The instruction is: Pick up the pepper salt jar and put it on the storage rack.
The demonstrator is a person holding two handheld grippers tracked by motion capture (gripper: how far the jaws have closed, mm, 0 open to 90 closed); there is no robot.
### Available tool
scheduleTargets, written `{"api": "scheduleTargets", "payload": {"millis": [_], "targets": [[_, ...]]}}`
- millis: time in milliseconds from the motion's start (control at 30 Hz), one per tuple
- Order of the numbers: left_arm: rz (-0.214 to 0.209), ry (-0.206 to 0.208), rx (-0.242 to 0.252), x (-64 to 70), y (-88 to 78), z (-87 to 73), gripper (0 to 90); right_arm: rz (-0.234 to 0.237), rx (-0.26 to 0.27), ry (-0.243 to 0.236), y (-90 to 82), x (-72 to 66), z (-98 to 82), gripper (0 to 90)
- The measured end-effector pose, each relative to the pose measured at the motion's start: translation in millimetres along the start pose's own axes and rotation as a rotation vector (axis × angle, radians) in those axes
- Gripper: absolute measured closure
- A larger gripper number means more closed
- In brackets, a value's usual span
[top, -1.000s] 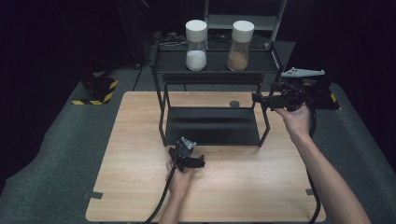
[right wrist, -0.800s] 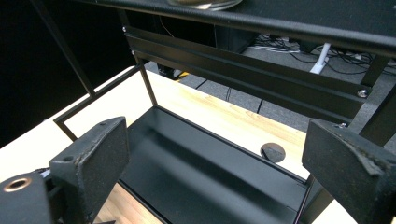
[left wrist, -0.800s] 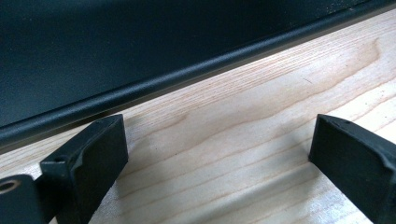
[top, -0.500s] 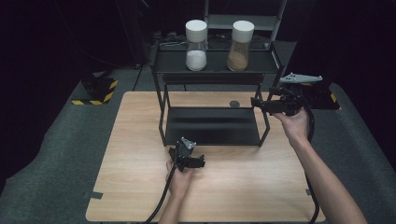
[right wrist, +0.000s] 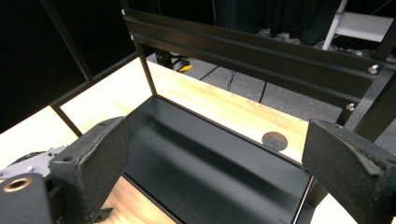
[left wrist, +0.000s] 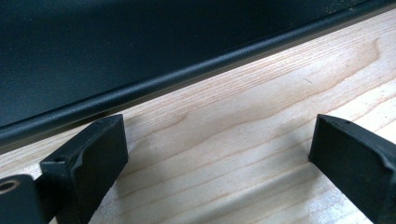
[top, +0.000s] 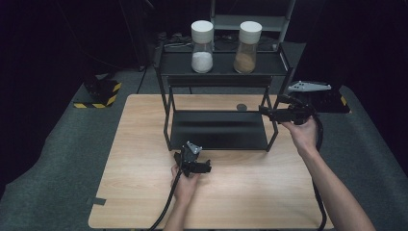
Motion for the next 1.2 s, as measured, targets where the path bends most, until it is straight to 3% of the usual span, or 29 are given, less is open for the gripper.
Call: {"api": "scheduleTargets", "payload": {"millis": [1200], "targets": [[0.001, 0.0, -0.001, 0.3, 0.0, 0.1, 4.4, 0.003, -0.028, 0.044, 10.3, 3.1, -46.0, 7.3]]}}
Point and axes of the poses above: each handheld gripper's, and its own axes: y roughly forward along the jaws, z roughly out of its top, x roughly to its right, the point moved 3 cm from there along y, roughly forward along the jaws, and after that the axes turned 4 degrees about x, right-handed, at the moved point
